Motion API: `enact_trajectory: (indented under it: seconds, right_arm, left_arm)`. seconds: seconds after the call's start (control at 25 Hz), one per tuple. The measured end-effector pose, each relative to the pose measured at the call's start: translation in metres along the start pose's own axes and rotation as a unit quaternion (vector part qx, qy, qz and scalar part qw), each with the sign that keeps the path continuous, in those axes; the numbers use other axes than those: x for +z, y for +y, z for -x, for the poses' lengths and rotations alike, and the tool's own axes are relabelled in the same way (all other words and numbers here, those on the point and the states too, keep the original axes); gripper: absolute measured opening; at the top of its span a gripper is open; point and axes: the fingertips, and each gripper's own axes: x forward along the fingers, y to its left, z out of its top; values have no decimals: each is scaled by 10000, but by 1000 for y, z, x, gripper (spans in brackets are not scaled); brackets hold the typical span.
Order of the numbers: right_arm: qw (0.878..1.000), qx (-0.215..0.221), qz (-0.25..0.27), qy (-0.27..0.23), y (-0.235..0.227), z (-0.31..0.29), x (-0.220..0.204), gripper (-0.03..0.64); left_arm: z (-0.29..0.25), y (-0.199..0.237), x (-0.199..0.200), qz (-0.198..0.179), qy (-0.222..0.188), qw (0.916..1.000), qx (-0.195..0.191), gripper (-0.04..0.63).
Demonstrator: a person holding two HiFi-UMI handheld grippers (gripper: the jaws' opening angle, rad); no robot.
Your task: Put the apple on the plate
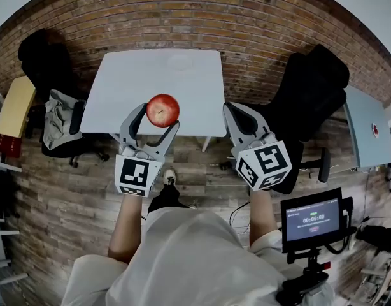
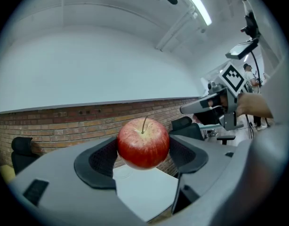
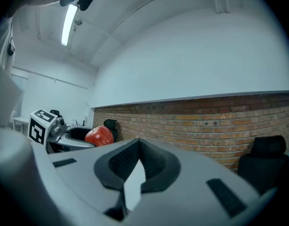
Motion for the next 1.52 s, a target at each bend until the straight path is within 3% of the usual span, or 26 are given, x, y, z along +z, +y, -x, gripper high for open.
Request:
enact_trajectory:
  seconds: [0.84, 1.16, 1.52]
  right_arm:
    - [9994, -108, -124, 294, -66, -163, -17, 3]
    - [9981, 85, -581, 207, -72, -224, -18, 3]
    - [9971, -79, -736, 176, -87, -262, -21, 3]
  left_arm:
    - [-139, 105, -45, 144, 64, 9993, -332, 353]
    - [-182, 147, -62, 177, 124, 9984, -515, 353]
    - [-219, 176, -73, 97, 153, 9970, -757, 353]
